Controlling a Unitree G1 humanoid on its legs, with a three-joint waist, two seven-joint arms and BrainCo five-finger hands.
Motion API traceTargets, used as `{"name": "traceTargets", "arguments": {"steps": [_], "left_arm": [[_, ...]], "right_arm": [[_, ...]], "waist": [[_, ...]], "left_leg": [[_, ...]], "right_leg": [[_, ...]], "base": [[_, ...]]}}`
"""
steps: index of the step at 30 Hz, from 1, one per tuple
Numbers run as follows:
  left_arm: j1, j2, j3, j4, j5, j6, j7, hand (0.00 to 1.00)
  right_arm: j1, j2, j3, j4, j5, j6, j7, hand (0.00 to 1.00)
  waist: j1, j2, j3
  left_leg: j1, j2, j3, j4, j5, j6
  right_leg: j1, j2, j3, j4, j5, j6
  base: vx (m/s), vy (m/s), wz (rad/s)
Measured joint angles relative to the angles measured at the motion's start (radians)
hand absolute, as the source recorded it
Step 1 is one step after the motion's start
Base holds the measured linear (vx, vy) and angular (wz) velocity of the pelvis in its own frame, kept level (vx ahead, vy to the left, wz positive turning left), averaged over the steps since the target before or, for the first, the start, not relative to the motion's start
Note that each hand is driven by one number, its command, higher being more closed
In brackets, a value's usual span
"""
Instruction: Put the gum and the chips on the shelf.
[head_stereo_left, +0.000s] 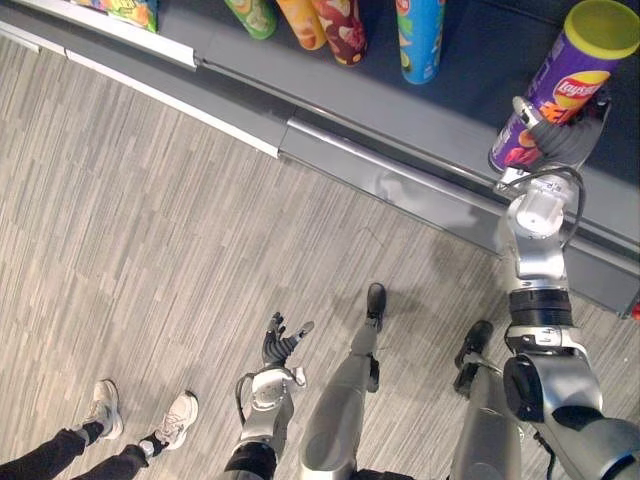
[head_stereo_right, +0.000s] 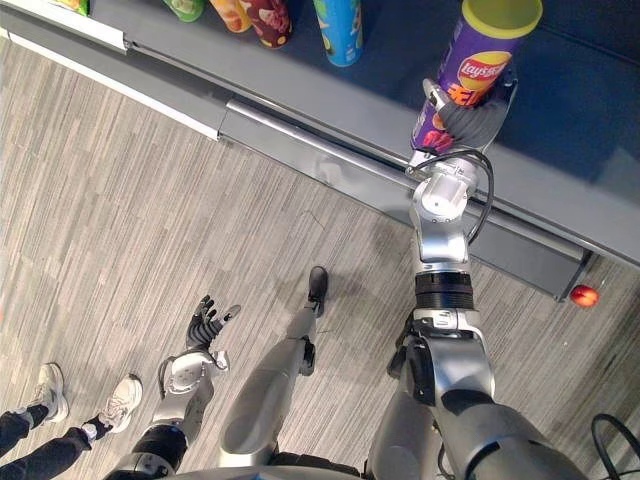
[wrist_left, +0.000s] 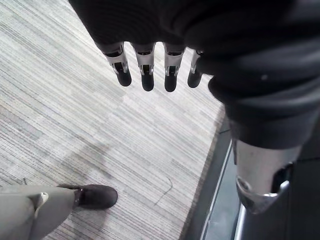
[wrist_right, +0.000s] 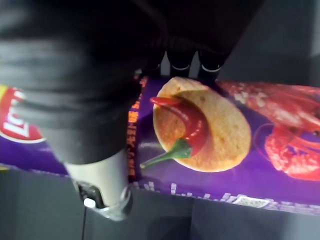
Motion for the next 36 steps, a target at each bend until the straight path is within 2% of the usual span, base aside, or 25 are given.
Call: {"name": "traceTargets", "arguments": {"steps": [5,13,18,21,23,26,36], "left_arm": [[-0.003,-0.001,0.015,0.001,0.0,0.0,0.015,0.0],[-0.027,-0.029,0.048,-0.016,0.0,-0.002,0.016,0.0],[-0.028,-0.05,0.05,-0.034,-0.001,-0.002,0.015,0.0],[-0.029,-0.052,0.05,-0.063,-0.001,-0.008,0.01,0.0],[-0.029,-0.056,0.05,-0.068,-0.001,-0.008,0.008,0.0],[-0.029,-0.07,0.053,-0.1,-0.032,-0.01,0.007,0.0],[-0.027,-0.087,0.055,-0.128,-0.041,-0.012,-0.005,0.0]], "right_arm": [[0.0,-0.001,-0.015,-0.004,0.0,0.0,-0.016,1.0],[-0.001,0.005,-0.055,-0.095,0.0,0.0,-0.081,1.0],[-0.014,0.006,-0.079,-0.14,0.0,0.0,-0.106,1.0],[-0.04,0.0,-0.099,-0.171,0.0,0.0,-0.126,1.0],[-0.064,-0.009,-0.1,-0.186,0.001,0.0,-0.126,1.0],[-0.086,-0.011,-0.101,-0.209,0.001,-0.001,-0.126,1.0],[-0.103,-0.011,-0.095,-0.206,0.009,-0.001,-0.125,1.0]], "waist": [[0.001,-0.001,0.0],[-0.005,-0.002,0.001],[0.009,-0.005,0.003],[-0.001,-0.011,0.007],[-0.007,-0.014,0.009],[-0.007,-0.014,0.01],[-0.008,-0.017,0.01]], "left_leg": [[-0.008,-0.009,0.015,-0.001,0.003,0.001],[-0.035,0.001,0.126,-0.002,0.009,0.0],[-0.048,-0.001,0.147,-0.002,0.011,0.001],[-0.063,0.0,0.179,-0.002,0.011,0.0],[-0.073,0.007,0.223,-0.002,0.018,-0.001],[-0.091,0.006,0.228,-0.002,0.027,0.009],[-0.121,0.005,0.259,-0.001,0.034,0.01]], "right_leg": [[-0.042,-0.019,0.021,0.058,-0.024,-0.002],[-0.103,-0.052,0.032,0.128,-0.049,-0.003],[-0.142,-0.06,0.05,0.161,-0.053,-0.01],[-0.164,-0.077,0.049,0.194,-0.075,-0.009],[-0.188,-0.086,0.051,0.216,-0.077,-0.011],[-0.211,-0.091,0.052,0.23,-0.078,-0.013],[-0.265,-0.109,0.054,0.28,-0.091,-0.023]], "base": [[-0.02,-0.061,-0.02],[-0.01,-0.052,0.04],[0.01,-0.05,-0.05],[-0.01,-0.072,0.13],[-0.01,-0.066,0.07],[0.01,-0.045,0.02],[0.0,-0.057,0.03]]}}
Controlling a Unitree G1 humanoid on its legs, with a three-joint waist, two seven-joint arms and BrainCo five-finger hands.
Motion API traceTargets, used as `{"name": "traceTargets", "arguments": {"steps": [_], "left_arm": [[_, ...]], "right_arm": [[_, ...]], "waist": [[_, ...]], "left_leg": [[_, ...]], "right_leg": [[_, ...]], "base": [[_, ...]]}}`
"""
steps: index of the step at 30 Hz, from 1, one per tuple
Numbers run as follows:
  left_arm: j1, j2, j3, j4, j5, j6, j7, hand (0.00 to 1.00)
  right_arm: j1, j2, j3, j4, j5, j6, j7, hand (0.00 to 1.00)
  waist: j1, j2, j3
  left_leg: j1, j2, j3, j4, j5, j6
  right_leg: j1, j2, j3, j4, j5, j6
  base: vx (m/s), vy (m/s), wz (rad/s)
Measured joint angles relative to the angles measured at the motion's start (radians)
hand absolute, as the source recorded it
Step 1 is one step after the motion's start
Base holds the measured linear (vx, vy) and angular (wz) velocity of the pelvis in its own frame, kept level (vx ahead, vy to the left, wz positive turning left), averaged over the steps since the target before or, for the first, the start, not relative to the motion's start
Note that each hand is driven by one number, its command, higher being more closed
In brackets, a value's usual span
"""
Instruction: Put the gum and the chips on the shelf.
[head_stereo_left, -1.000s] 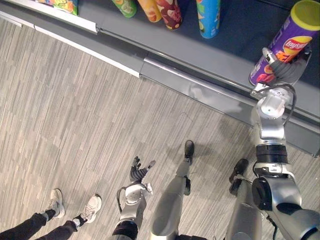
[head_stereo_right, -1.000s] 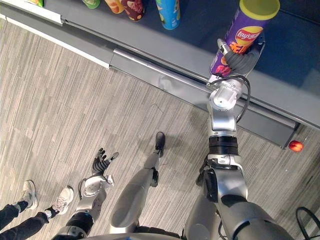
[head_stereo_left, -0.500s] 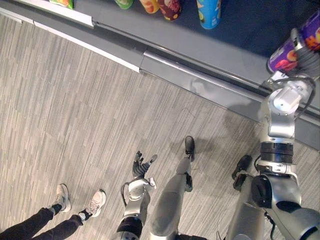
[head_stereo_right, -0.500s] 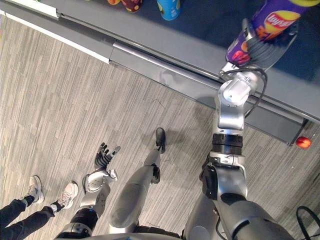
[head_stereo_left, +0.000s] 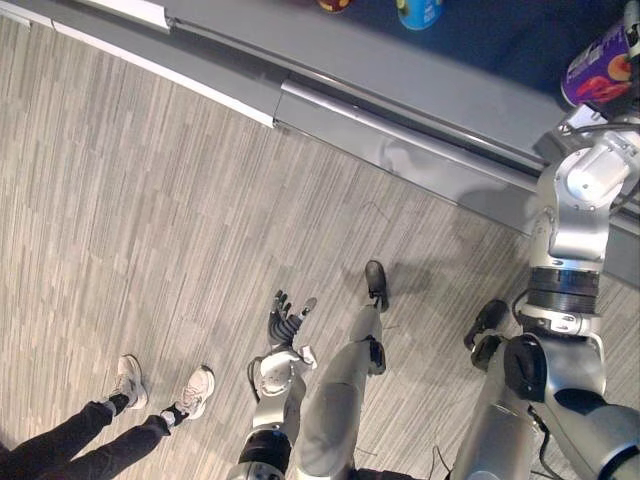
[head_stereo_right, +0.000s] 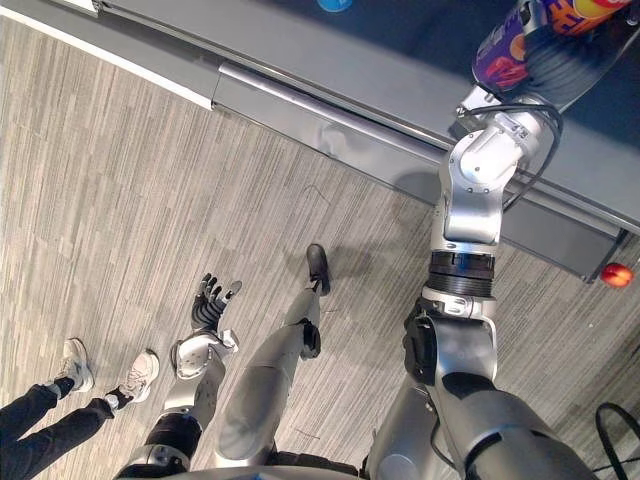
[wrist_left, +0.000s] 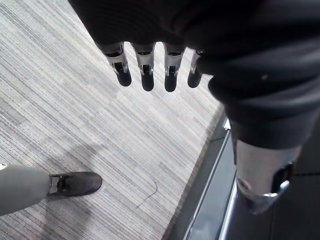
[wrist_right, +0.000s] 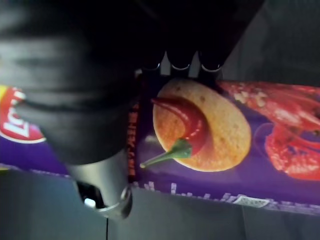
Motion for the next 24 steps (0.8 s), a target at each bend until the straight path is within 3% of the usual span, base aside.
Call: {"name": "traceTargets", "arguments": {"steps": [7,17,18,24], "left_arm": [[0.0,-0.002,0.0,0.0,-0.036,0.0,-0.013,0.0],[0.002,-0.001,0.005,-0.001,-0.036,-0.002,-0.013,0.0],[0.002,-0.001,0.005,0.0,-0.036,-0.002,-0.013,0.0],[0.004,-0.001,0.02,0.0,-0.036,-0.003,-0.013,0.0]], "right_arm": [[0.002,0.002,0.01,0.024,0.005,0.0,0.005,1.0],[0.037,0.01,0.045,0.081,0.005,-0.023,0.02,1.0],[0.038,0.01,0.045,0.083,0.005,-0.025,0.023,0.0],[0.042,0.012,0.049,0.126,0.014,-0.03,0.029,0.0]], "waist": [[0.0,-0.001,0.0],[-0.002,-0.029,-0.002],[-0.002,-0.032,-0.002],[-0.001,-0.048,-0.003]], "left_leg": [[0.0,0.003,0.012,0.002,0.0,0.0],[-0.013,0.01,0.023,0.023,-0.002,0.001],[-0.017,0.012,0.023,0.027,-0.003,0.003],[-0.019,0.018,0.029,0.027,-0.005,0.006]], "right_leg": [[0.0,0.0,0.0,-0.001,0.0,0.0],[0.002,0.007,0.0,-0.018,-0.001,-0.001],[0.001,0.008,-0.001,-0.02,-0.001,-0.001],[0.0,0.012,-0.002,-0.024,-0.001,-0.001]], "base": [[0.0,-0.046,0.0],[-0.02,-0.045,-0.02],[-0.03,-0.032,0.0],[-0.02,-0.037,0.0]]}}
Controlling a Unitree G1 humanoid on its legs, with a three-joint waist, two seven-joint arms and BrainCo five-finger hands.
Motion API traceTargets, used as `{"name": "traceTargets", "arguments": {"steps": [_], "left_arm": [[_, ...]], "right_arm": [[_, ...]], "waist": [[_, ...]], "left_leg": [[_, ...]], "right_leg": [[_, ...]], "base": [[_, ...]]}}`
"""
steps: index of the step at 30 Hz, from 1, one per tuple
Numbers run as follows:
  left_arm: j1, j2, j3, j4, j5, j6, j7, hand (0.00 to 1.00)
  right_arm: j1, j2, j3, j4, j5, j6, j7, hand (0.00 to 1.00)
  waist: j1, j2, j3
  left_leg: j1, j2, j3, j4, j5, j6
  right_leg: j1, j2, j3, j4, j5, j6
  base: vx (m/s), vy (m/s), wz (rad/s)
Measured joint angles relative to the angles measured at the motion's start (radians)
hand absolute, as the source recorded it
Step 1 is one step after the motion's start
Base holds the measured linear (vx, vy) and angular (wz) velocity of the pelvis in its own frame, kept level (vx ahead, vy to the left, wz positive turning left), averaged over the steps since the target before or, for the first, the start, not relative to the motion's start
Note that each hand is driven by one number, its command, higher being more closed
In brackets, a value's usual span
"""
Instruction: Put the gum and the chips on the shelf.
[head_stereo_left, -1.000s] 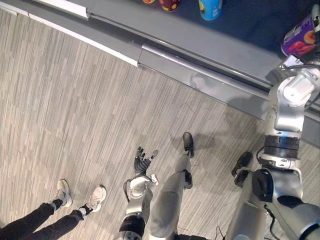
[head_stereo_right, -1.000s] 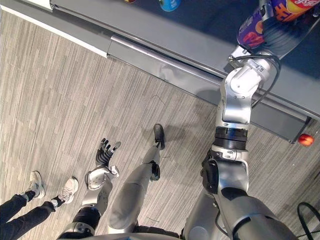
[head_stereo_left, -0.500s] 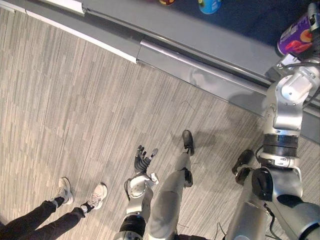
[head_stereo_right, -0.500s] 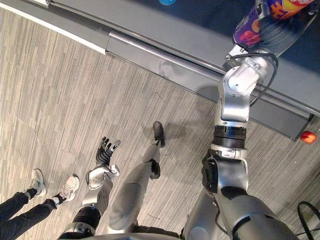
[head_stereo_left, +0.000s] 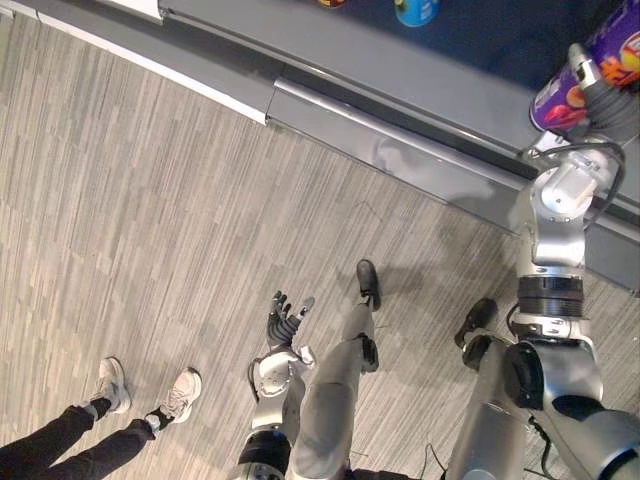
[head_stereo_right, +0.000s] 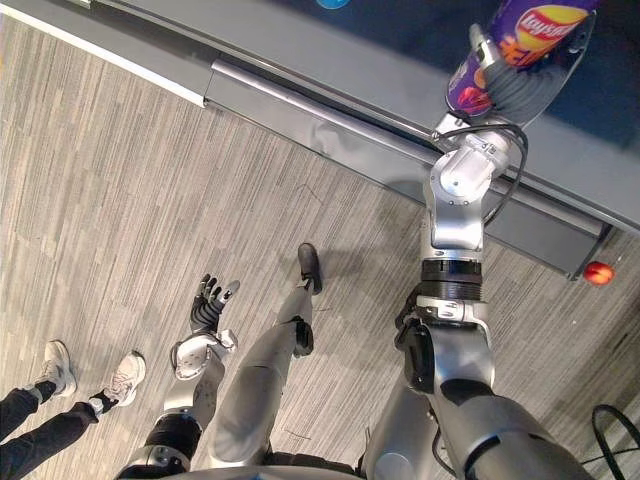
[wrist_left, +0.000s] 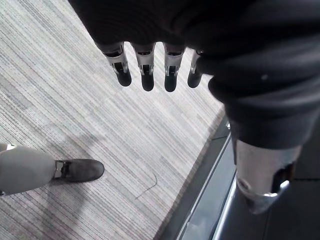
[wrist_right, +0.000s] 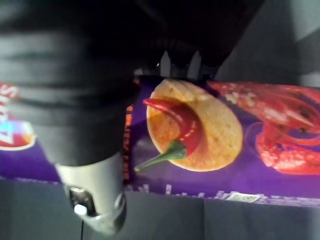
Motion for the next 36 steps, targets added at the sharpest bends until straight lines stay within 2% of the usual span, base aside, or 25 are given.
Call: {"name": "traceTargets", "arguments": {"steps": [10,18,22,31,36], "left_arm": [[0.0,0.0,0.005,0.001,0.0,0.0,-0.001,0.0],[0.008,0.003,0.005,0.006,0.0,0.002,-0.007,0.0],[0.031,0.004,0.005,0.013,0.0,0.008,-0.021,0.0],[0.039,0.005,0.014,0.092,0.009,0.027,-0.023,0.0],[0.046,0.004,0.014,0.134,0.013,0.034,-0.037,0.0]], "right_arm": [[0.032,0.004,0.037,0.008,0.021,-0.001,0.02,0.0],[0.082,0.035,0.056,0.036,0.036,-0.001,0.021,0.0],[0.119,0.039,0.076,0.036,0.038,-0.003,0.027,0.0],[0.229,0.042,0.073,0.034,0.061,-0.009,0.051,0.0],[0.342,0.093,0.076,0.012,0.068,-0.012,0.068,0.0]], "waist": [[-0.001,-0.003,0.0],[-0.009,-0.022,-0.003],[-0.024,-0.034,-0.003],[-0.028,-0.051,-0.004],[-0.048,-0.07,-0.009]], "left_leg": [[-0.002,0.009,0.007,0.014,0.003,-0.004],[0.008,0.041,0.019,0.074,-0.022,0.001],[0.033,0.065,0.023,0.11,-0.043,-0.001],[0.11,0.127,0.044,0.177,-0.089,-0.014],[0.182,0.145,0.053,0.186,-0.111,-0.026]], "right_leg": [[0.003,0.007,0.002,-0.002,0.0,0.0],[0.033,0.035,0.012,-0.017,0.001,-0.001],[0.076,0.058,0.011,-0.037,0.004,-0.006],[0.184,0.118,0.019,-0.084,0.01,-0.015],[0.265,0.14,0.022,-0.115,0.01,-0.015]], "base": [[0.0,-0.038,-0.02],[-0.02,-0.052,-0.09],[-0.01,-0.044,-0.13],[0.03,-0.069,-0.17],[0.07,-0.056,-0.12]]}}
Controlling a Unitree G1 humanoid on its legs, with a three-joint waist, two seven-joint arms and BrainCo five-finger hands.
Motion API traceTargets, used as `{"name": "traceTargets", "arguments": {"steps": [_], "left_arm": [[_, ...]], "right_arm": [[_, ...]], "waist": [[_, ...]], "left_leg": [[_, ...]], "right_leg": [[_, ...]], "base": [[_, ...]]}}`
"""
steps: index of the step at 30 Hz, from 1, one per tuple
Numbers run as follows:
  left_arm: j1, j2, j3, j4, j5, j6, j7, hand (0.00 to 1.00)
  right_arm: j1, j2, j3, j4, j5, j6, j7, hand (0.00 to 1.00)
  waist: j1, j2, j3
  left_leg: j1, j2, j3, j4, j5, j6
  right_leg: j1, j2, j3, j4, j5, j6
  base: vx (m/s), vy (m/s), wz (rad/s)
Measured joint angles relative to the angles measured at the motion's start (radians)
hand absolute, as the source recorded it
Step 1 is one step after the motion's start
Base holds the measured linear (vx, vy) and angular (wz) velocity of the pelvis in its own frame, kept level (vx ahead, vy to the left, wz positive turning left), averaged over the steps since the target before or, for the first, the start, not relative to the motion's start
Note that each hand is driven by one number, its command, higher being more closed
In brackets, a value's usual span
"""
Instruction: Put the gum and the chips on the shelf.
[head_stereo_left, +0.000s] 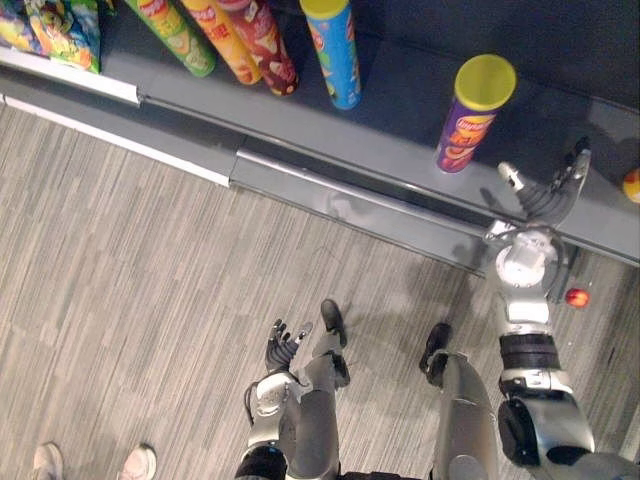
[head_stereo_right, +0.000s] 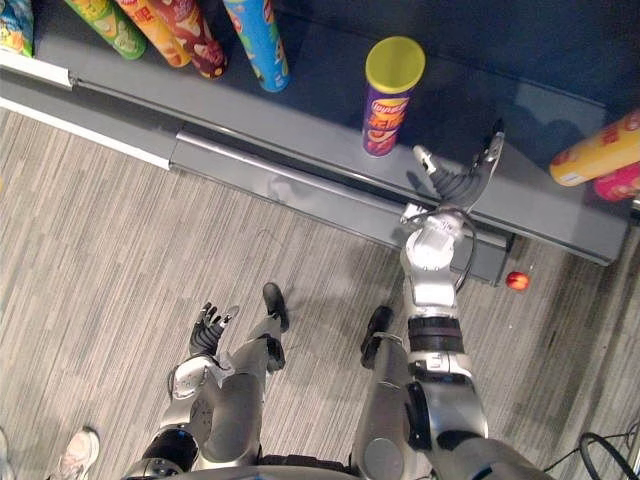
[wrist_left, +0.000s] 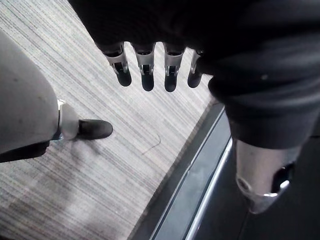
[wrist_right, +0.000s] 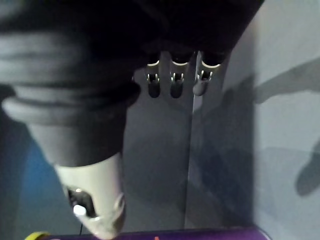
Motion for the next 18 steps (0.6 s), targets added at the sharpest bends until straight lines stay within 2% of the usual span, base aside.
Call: {"name": "traceTargets", "arguments": {"steps": [5,9,11,13,18], "left_arm": [[0.028,0.005,0.0,0.041,0.044,0.007,-0.012,0.0],[0.032,0.05,0.0,0.145,0.104,0.026,-0.042,0.0],[0.042,0.081,0.003,0.19,0.13,0.029,-0.05,0.0],[0.061,0.09,0.053,0.235,0.167,0.041,-0.055,0.0],[0.132,0.103,0.1,0.295,0.205,0.048,-0.079,0.0]], "right_arm": [[0.195,0.053,0.038,-0.09,-0.004,-0.004,0.062,0.0],[0.353,0.065,0.093,-0.094,-0.012,-0.016,0.162,0.0],[0.426,0.066,0.125,-0.094,-0.011,-0.025,0.214,0.0],[0.54,0.066,0.154,-0.093,-0.01,-0.038,0.291,0.0],[0.717,0.068,0.194,-0.016,0.011,-0.05,0.426,0.0]], "waist": [[-0.024,-0.024,-0.009],[-0.05,-0.053,-0.032],[-0.067,-0.069,-0.063],[-0.077,-0.085,-0.112],[-0.091,-0.091,-0.221]], "left_leg": [[0.089,0.009,0.004,0.006,-0.028,-0.01],[0.167,0.014,-0.001,-0.003,-0.047,-0.021],[0.194,0.012,-0.001,-0.031,-0.049,-0.025],[0.23,0.004,-0.003,-0.053,-0.047,-0.021],[0.301,-0.02,0.003,-0.124,-0.048,-0.021]], "right_leg": [[0.104,0.017,0.0,-0.043,0.0,0.001],[0.204,0.044,0.0,-0.11,0.006,0.01],[0.237,0.055,0.0,-0.152,0.017,0.02],[0.286,0.062,-0.002,-0.211,0.035,0.028],[0.37,0.075,0.006,-0.342,0.09,0.049]], "base": [[0.08,-0.019,-0.09],[0.07,-0.002,-0.08],[0.09,0.019,-0.04],[0.16,0.044,-0.03],[0.12,0.049,-0.1]]}}
